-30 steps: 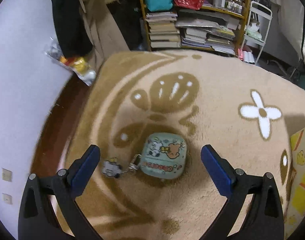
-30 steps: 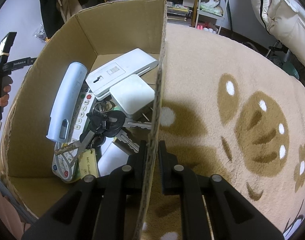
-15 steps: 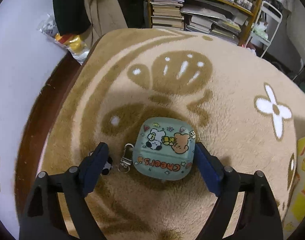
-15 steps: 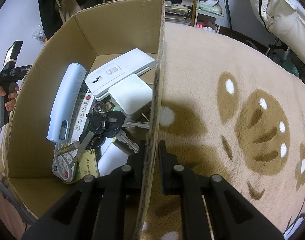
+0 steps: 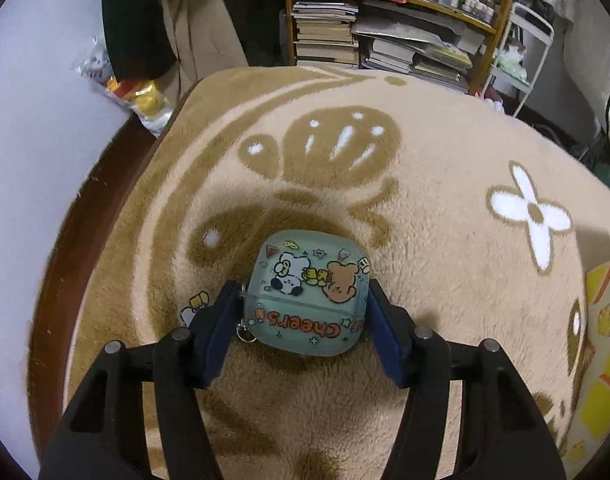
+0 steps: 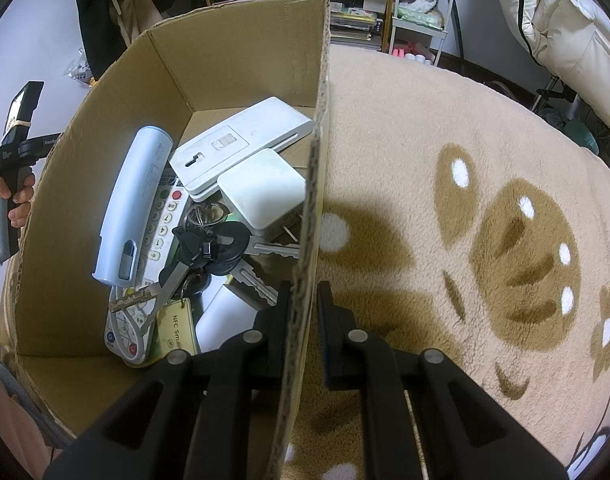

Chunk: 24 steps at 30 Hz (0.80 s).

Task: Organize rigid objects
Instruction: 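Lift the earbud case with the left tool and carry it over the box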

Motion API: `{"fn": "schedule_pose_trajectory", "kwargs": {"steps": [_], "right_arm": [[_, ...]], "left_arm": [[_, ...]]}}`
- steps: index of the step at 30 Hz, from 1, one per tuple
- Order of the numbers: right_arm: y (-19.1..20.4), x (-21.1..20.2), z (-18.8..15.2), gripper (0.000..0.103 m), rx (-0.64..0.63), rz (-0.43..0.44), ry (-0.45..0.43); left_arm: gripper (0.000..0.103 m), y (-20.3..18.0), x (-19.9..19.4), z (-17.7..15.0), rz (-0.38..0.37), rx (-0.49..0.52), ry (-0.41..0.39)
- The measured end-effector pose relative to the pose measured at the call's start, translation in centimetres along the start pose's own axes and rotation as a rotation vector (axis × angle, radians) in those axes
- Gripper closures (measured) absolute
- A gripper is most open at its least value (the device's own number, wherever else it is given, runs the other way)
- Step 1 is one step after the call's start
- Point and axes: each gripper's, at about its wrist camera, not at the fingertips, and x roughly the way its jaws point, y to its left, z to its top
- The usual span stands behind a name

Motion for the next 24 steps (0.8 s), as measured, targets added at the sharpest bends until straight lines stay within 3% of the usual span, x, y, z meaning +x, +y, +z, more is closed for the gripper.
{"fn": "schedule_pose_trajectory", "kwargs": {"steps": [11, 24], "right_arm": [[0.0, 0.1, 0.0, 0.092, 0.000, 0.005, 0.000], [0.0, 0.2, 0.1, 0.092, 0.001, 0.007, 0.001]], "left_arm": [[0.043, -1.9, -3.2, -0.4, 0.028, 0.070, -0.055], [0.043, -6.4, -13.0, -1.6, 0.006, 0.161, -0.231]]}}
